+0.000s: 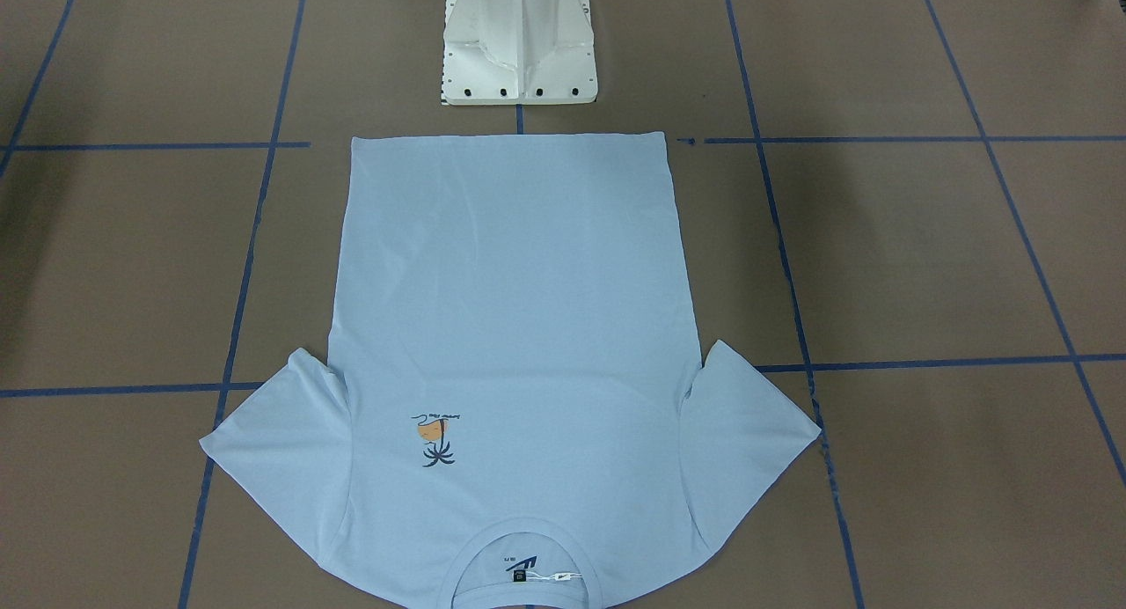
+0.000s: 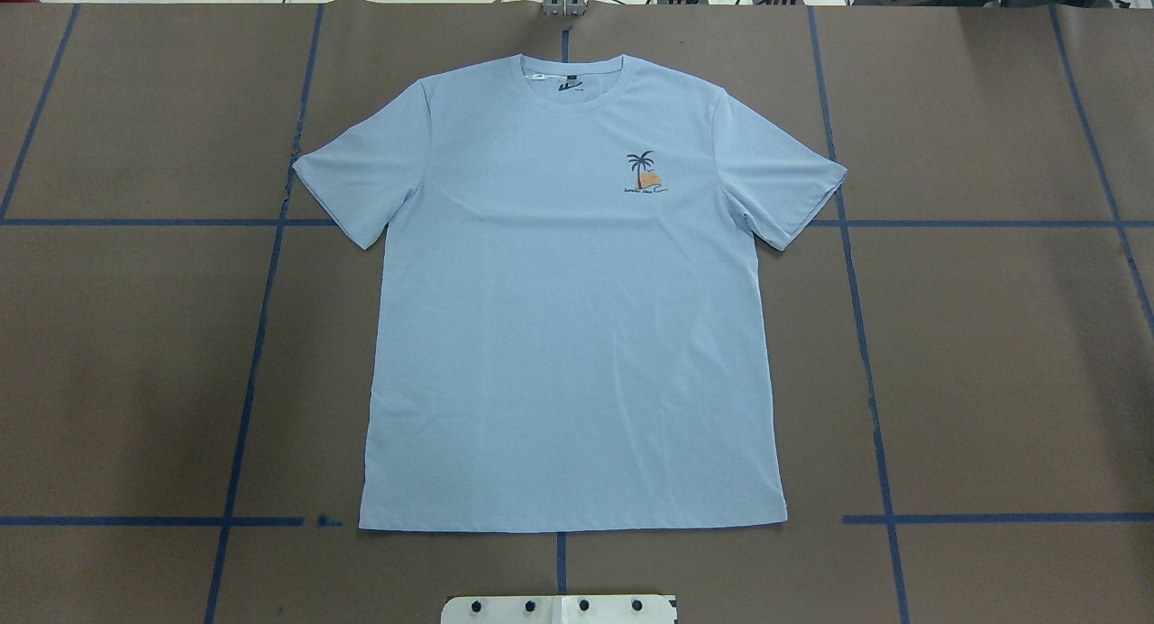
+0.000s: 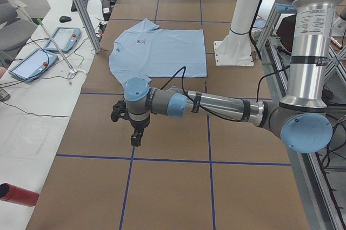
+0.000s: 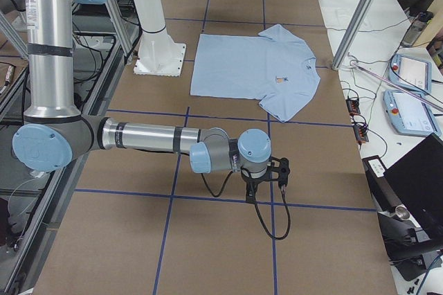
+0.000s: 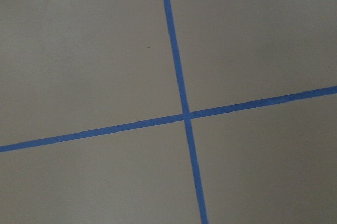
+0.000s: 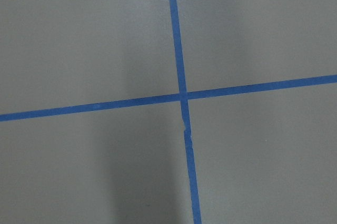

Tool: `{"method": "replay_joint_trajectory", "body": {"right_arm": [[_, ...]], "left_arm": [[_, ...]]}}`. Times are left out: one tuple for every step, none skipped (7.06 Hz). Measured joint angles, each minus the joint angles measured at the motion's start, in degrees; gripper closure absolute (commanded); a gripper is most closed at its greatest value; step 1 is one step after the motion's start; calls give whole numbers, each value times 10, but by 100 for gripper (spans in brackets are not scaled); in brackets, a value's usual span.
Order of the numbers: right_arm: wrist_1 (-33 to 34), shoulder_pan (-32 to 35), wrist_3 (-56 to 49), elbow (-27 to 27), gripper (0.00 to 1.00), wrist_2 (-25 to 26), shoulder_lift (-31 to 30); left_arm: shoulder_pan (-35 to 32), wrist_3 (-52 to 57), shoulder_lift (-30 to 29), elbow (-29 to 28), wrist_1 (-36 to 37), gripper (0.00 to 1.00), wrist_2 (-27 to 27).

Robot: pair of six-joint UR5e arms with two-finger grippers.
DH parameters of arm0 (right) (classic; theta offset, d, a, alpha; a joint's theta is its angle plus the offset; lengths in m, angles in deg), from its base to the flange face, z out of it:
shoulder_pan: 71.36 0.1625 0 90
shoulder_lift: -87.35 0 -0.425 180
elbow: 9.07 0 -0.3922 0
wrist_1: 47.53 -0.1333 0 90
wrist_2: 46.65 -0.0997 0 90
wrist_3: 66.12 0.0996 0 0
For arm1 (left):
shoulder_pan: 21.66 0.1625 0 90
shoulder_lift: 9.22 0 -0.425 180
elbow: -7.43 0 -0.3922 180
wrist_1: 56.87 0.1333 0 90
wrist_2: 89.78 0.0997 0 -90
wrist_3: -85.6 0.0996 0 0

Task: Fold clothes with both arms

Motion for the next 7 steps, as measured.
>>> {"method": "replay_joint_trajectory", "body": {"right_arm": [[0, -6, 1, -1, 0, 0, 0], [-1, -16, 2, -5, 0, 0, 0], [-1, -20, 4, -9, 0, -1, 0], [-1, -23, 5, -12, 0, -2, 1], [-1, -26, 4, -13, 0, -11, 3], [-6, -37, 4, -13, 0, -29, 8], [-31, -59, 5, -9, 0, -40, 15]], "left_arm": [[0, -1, 2, 5, 0, 0, -9], [1, -3, 2, 6, 0, 0, -22], [1, -5, 3, 5, -1, 0, -34], [1, -5, 3, 7, -5, 0, -43], [2, -4, 3, 9, -10, 0, -50], [2, -2, 4, 8, -25, 0, -53], [2, -2, 12, 8, -55, 0, -56]]}}
